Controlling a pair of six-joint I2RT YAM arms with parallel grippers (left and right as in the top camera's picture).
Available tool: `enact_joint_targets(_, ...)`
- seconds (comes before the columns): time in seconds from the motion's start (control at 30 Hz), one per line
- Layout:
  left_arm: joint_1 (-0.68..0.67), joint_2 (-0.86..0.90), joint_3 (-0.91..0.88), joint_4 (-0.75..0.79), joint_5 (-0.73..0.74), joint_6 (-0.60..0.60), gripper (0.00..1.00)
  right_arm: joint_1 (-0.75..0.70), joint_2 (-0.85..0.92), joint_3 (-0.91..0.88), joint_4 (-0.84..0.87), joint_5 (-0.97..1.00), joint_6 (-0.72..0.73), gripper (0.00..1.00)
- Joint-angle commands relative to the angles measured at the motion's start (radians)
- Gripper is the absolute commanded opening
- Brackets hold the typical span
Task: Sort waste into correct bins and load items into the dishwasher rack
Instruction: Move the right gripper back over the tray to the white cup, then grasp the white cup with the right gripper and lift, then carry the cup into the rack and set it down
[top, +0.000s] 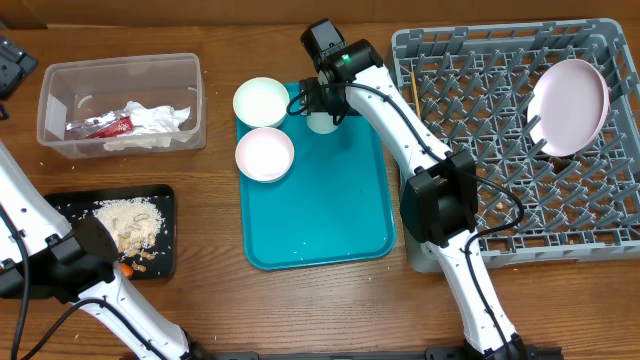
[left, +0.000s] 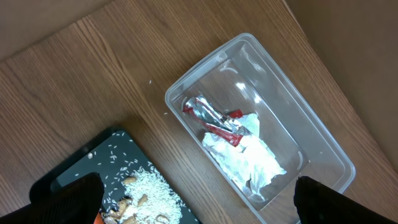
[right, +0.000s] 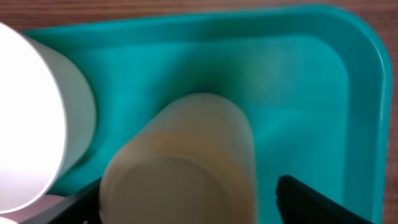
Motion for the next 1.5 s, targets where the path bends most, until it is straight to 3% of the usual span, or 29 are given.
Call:
enact_joint_targets(0.0, -0.007, 0.008, 0.002, 0.002, -0.008, -0.014, 1.0, -0.007, 0.012, 0.02, -0.027, 0.035, -0.002, 0.79)
enact_joint_targets(0.2, -0.007, 0.008, 0.002, 0.002, -0.008, -0.014, 1.0, -0.01, 0.012, 0.02, -0.039, 0.035, -0.003, 0.78)
enact_joint_targets(0.37, -0.007, 0.008, 0.002, 0.002, -0.008, -0.014, 1.0, -0.012, 0.012, 0.02, 0.01, 0.037, -0.003, 0.89)
enact_joint_targets(0.53, -0.007, 0.008, 0.002, 0.002, -0.008, -0.014, 1.0, -0.013, 0.012, 0.02, 0.048, 0.063, -0.006, 0.9)
enact_joint_targets(0.7, -0.007, 0.008, 0.002, 0.002, -0.008, -0.014, 1.0, -0.013, 0.012, 0.02, 0.047, 0.063, -0.006, 0.66)
enact_joint_targets(0.97, -0.007, 0.008, 0.002, 0.001, -0.008, -0.014, 1.0, -0.013, 0.011, 0.022, 0.024, 0.062, -0.006, 0.55)
enact_joint_targets(1.13, -0.007, 0.008, 0.002, 0.002, -0.008, -0.014, 1.0, -0.018, -0.037, 0.06, -0.013, 0.058, 0.003, 0.37)
enact_joint_targets(1.47, -0.007, 0.008, 0.002, 0.002, -0.008, -0.014, 1.0, -0.135, -0.242, 0.252, -0.167, 0.06, 0.005, 0.36)
